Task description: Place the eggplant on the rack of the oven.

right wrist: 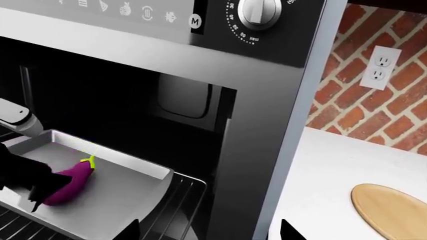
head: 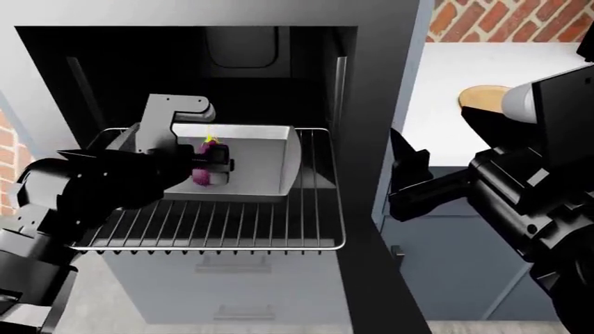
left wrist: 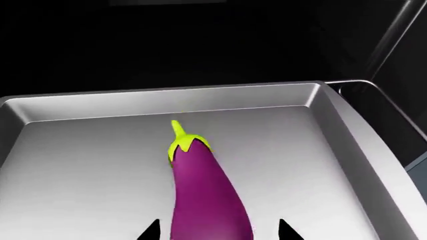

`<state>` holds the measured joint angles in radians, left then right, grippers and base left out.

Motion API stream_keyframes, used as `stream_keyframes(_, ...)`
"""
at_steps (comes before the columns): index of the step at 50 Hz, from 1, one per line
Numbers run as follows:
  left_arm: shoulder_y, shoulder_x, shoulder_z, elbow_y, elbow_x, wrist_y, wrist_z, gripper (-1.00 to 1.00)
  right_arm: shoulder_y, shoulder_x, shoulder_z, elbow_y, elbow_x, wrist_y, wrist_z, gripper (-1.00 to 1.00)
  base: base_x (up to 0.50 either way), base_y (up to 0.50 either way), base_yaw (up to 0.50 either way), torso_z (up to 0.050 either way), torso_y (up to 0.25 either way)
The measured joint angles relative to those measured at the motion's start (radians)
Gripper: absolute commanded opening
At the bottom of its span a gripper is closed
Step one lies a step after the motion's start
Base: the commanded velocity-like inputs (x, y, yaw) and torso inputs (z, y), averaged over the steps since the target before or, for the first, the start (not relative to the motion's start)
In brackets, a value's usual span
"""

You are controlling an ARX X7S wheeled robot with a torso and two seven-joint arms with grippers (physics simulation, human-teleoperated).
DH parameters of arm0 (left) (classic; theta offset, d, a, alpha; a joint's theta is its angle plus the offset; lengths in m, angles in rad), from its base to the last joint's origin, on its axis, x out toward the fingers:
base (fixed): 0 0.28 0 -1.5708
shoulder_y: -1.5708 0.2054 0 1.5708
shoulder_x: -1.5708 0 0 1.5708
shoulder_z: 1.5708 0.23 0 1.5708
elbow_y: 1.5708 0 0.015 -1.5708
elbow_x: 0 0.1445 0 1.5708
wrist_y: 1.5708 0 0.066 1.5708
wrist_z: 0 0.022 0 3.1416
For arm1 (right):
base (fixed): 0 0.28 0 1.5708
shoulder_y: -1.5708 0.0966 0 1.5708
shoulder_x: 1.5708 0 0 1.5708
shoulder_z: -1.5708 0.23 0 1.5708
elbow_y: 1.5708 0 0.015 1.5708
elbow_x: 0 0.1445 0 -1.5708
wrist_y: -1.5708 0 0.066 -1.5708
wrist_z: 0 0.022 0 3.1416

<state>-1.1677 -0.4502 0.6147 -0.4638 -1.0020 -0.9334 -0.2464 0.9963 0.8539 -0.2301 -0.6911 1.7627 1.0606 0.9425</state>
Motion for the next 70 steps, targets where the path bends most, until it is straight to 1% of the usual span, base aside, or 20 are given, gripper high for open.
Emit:
stream_keyframes(13,-0.001,-0.007,-0.002,0.020,-0.008,-0.007,-0.006,1.00,-0.003,0.009,0.001,-0.005,0.007,-0.008,0.001,1.00,0.00,0.00,0.00,0.000,0.000)
stream_keyframes(21,0.011,-0.030,-0.019,0.091,-0.036,-0.026,-0.034,1.00,0.008,0.011,-0.004,-0.005,0.012,-0.008,0.005,1.00,0.00,0.00,0.00,0.000,0.000)
stream_keyframes(38,0.086,-0.124,-0.093,0.395,-0.160,-0.089,-0.174,1.00,0.036,0.005,-0.022,-0.008,0.027,-0.009,0.025,1.00,0.00,0.00,0.00,0.000,0.000)
stream_keyframes(46,0.143,-0.207,-0.177,0.640,-0.314,-0.120,-0.294,1.00,0.048,0.021,-0.025,-0.027,0.071,-0.018,0.056,1.00,0.00,0.00,0.00,0.000,0.000)
stream_keyframes(55,0.182,-0.270,-0.243,0.818,-0.435,-0.130,-0.384,1.00,0.048,0.036,-0.024,-0.048,0.104,-0.030,0.077,1.00,0.00,0.00,0.00,0.000,0.000)
stream_keyframes(63,0.212,-0.317,-0.293,0.926,-0.517,-0.121,-0.431,1.00,0.042,0.043,-0.022,-0.063,0.119,-0.039,0.086,1.00,0.00,0.00,0.00,0.000,0.000)
stream_keyframes(70,0.252,-0.355,-0.341,1.000,-0.572,-0.097,-0.447,1.00,0.039,0.047,-0.021,-0.077,0.132,-0.047,0.092,1.00,0.00,0.00,0.00,0.000,0.000)
